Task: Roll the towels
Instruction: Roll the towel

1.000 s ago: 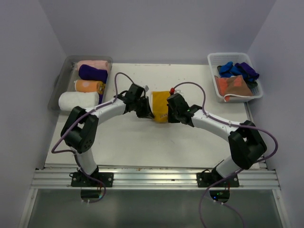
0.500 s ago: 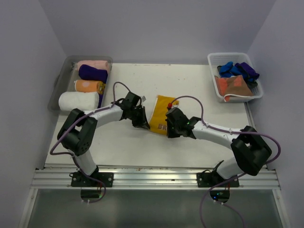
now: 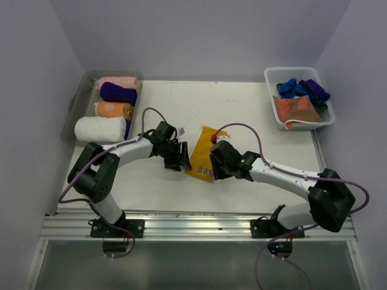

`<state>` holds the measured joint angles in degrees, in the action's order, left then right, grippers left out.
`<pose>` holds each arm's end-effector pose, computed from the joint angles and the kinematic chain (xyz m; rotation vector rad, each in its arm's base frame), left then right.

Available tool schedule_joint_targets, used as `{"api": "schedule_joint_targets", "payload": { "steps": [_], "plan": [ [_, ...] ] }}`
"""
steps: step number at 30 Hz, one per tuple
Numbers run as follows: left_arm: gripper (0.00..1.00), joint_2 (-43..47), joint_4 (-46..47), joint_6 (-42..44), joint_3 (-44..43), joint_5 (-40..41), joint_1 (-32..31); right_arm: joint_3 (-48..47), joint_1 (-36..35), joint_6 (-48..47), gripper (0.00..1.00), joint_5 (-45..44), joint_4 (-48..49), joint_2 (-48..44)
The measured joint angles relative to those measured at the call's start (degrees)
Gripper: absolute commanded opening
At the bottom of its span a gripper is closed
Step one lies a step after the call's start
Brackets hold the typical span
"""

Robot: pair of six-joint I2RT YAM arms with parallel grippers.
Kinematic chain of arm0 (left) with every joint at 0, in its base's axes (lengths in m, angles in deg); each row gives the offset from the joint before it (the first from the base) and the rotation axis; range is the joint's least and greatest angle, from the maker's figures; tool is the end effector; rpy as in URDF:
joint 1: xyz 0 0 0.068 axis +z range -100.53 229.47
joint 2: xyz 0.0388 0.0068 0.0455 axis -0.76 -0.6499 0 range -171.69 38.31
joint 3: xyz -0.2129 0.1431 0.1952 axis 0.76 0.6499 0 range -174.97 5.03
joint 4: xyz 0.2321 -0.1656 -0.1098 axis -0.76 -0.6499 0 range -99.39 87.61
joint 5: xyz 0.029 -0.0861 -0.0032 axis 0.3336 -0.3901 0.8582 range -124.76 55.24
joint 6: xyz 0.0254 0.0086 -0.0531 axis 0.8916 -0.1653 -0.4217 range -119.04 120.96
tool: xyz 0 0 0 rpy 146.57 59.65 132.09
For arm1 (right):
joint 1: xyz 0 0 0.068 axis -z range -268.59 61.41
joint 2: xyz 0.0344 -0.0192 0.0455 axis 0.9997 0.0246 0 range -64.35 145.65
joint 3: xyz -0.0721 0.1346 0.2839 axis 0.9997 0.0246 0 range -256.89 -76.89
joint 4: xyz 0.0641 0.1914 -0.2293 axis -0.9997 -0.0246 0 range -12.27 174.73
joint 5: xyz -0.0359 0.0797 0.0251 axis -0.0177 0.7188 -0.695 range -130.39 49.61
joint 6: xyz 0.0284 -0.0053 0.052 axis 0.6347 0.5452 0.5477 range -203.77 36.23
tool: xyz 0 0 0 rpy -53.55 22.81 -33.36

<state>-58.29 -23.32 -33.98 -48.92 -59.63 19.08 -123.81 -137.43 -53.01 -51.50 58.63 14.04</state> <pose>0.3029 -0.1989 0.1713 0.0343 2.8560 -0.8907 0.2033 0.2198 0.2224 -0.3322 2.5511 0.2864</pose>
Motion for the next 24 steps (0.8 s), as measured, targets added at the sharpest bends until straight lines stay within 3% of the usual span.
{"api": "schedule_joint_targets", "payload": {
  "steps": [3,4,7,14,24],
  "plan": [
    [0.49,1.20,-1.36,0.11,0.00,0.98,0.00,-1.20,-1.68,-3.39,0.37,-2.29,-0.13,0.11],
    [0.32,1.95,-1.66,0.00,0.00,1.36,0.02,-1.68,-2.54,-4.81,0.37,-3.23,-0.02,0.26],
    [0.02,4.50,-1.38,-0.76,0.00,1.40,0.11,-2.97,-4.87,-9.03,0.39,-4.76,1.01,1.60],
    [0.00,2.69,4.39,-2.10,-0.07,-1.33,0.13,-3.08,-8.74,-16.59,0.52,-4.90,5.99,5.01],
    [0.00,-6.84,9.44,-3.43,-0.59,-4.33,0.28,-1.99,-11.54,-21.64,0.53,-6.45,13.49,10.27]
  ]
}}
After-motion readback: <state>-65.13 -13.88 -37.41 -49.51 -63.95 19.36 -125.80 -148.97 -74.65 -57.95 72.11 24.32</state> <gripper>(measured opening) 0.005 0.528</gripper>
